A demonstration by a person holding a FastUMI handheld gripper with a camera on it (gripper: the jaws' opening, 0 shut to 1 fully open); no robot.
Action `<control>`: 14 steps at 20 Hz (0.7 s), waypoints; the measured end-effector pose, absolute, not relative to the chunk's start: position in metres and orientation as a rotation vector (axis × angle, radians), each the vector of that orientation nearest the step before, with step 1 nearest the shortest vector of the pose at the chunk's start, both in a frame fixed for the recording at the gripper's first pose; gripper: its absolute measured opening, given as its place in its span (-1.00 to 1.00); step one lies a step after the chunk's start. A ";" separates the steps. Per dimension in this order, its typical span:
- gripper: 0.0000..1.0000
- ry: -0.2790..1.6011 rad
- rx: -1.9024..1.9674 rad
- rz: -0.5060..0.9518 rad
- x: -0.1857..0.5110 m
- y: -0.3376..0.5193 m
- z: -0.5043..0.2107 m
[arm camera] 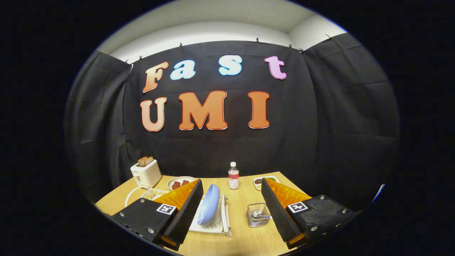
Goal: Take the plate from the dish rack, then take the spoon from the basket and place it into the plate.
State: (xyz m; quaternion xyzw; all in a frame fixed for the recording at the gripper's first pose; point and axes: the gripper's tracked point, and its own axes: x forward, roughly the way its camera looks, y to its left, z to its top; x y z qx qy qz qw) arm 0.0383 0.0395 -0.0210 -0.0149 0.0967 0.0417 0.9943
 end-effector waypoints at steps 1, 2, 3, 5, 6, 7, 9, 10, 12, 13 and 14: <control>0.95 0.230 -0.035 0.095 0.047 0.048 -0.032; 0.96 0.268 -0.043 0.098 0.054 0.053 -0.043; 0.96 0.300 -0.052 0.094 0.063 0.057 -0.053; 0.96 0.369 -0.064 0.100 0.081 0.067 -0.073; 0.96 0.402 -0.068 0.105 0.088 0.072 -0.084; 0.96 0.435 -0.068 0.110 0.095 0.076 -0.094; 0.97 0.504 -0.070 0.115 0.108 0.083 -0.116; 0.96 0.530 -0.070 0.112 0.115 0.086 -0.124; 0.96 0.573 -0.082 0.092 0.128 0.086 -0.140; 0.97 0.603 -0.082 0.080 0.134 0.086 -0.151; 0.97 0.631 -0.084 0.074 0.139 0.088 -0.162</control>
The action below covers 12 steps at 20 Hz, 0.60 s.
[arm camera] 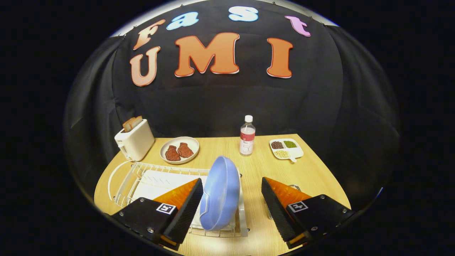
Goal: Take the plate from the dish rack, then take the spoon from the basket and place it into the plate.
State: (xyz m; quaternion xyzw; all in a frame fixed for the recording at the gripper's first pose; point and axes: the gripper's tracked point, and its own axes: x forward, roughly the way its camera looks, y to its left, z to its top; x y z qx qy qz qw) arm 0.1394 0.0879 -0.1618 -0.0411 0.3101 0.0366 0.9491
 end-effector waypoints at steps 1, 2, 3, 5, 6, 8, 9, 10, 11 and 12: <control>0.97 0.660 -0.092 0.064 0.144 0.087 -0.172; 0.97 0.688 -0.095 0.059 0.146 0.087 -0.180; 0.97 0.707 -0.087 0.059 0.149 0.089 -0.186; 0.97 0.749 -0.068 0.057 0.148 0.093 -0.199; 0.94 0.769 -0.061 0.053 0.146 0.093 -0.203; 0.70 0.800 -0.047 0.048 0.146 0.095 -0.213; 0.53 0.813 -0.046 0.037 0.146 0.093 -0.215; 0.30 0.828 -0.043 0.027 0.146 0.093 -0.220; 0.07 0.840 -0.043 0.006 0.146 0.091 -0.220; -0.16 0.837 -0.034 -0.011 0.149 0.090 -0.222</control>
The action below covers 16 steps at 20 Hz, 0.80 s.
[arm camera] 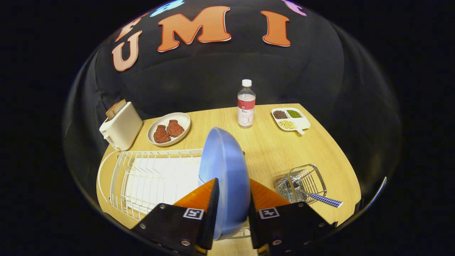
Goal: Take the plate from the dish rack, then take the spoon from the basket and place it into the plate.
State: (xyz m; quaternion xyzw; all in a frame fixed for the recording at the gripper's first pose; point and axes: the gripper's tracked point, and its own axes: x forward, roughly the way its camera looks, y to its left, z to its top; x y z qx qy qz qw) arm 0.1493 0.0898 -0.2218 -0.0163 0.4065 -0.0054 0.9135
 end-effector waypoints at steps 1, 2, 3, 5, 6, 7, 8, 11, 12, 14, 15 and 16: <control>-0.39 0.850 -0.033 -0.030 0.149 0.088 -0.222; -0.42 0.856 -0.035 -0.047 0.147 0.086 -0.221; -0.47 0.863 -0.029 -0.056 0.147 0.087 -0.220; -0.50 0.863 -0.035 -0.069 0.147 0.089 -0.216; -0.51 0.856 -0.043 -0.071 0.148 0.089 -0.214; -0.51 0.849 -0.050 -0.077 0.149 0.089 -0.211; -0.51 0.838 -0.058 -0.085 0.150 0.088 -0.206; -0.52 0.806 -0.086 -0.111 0.153 0.083 -0.193; -0.52 0.806 -0.093 -0.117 0.152 0.084 -0.191; -0.51 0.778 -0.111 -0.134 0.154 0.079 -0.183; -0.52 0.772 -0.098 -0.137 0.155 0.081 -0.179; -0.52 0.774 -0.087 -0.137 0.152 0.082 -0.175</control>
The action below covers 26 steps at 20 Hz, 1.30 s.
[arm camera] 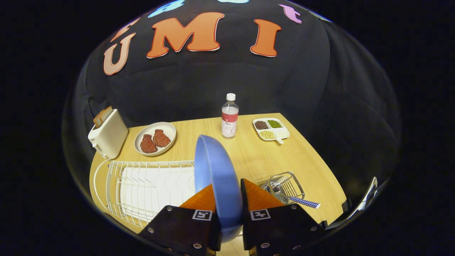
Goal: Take the plate from the dish rack, then take the spoon from the basket and place it into the plate.
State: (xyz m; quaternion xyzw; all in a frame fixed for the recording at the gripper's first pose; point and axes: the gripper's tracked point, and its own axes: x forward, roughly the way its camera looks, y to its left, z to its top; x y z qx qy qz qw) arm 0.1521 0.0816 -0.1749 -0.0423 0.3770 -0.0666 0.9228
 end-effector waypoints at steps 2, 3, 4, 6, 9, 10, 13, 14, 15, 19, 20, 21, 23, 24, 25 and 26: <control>-0.52 0.750 -0.084 -0.134 0.147 0.082 -0.161; -0.52 0.742 -0.080 -0.129 0.140 0.082 -0.155; -0.51 0.742 -0.064 -0.118 0.130 0.085 -0.150; -0.51 0.734 -0.005 -0.096 0.111 0.090 -0.140; -0.52 0.730 0.084 -0.041 0.075 0.099 -0.127; -0.51 0.729 0.110 -0.016 0.063 0.103 -0.123; -0.51 0.740 0.152 0.038 0.026 0.107 -0.123; -0.52 0.748 0.178 0.066 0.013 0.113 -0.126; -0.52 0.762 0.207 0.094 0.000 0.119 -0.130; -0.52 0.827 0.266 0.124 -0.044 0.118 -0.163; -0.52 0.839 0.296 0.128 -0.051 0.119 -0.169; -0.52 0.852 0.330 0.129 -0.059 0.120 -0.176; -0.52 0.886 0.376 0.123 -0.074 0.117 -0.196; -0.52 0.904 0.394 0.126 -0.081 0.117 -0.207; -0.51 0.925 0.420 0.123 -0.088 0.117 -0.217; -0.52 0.945 0.445 0.124 -0.095 0.118 -0.227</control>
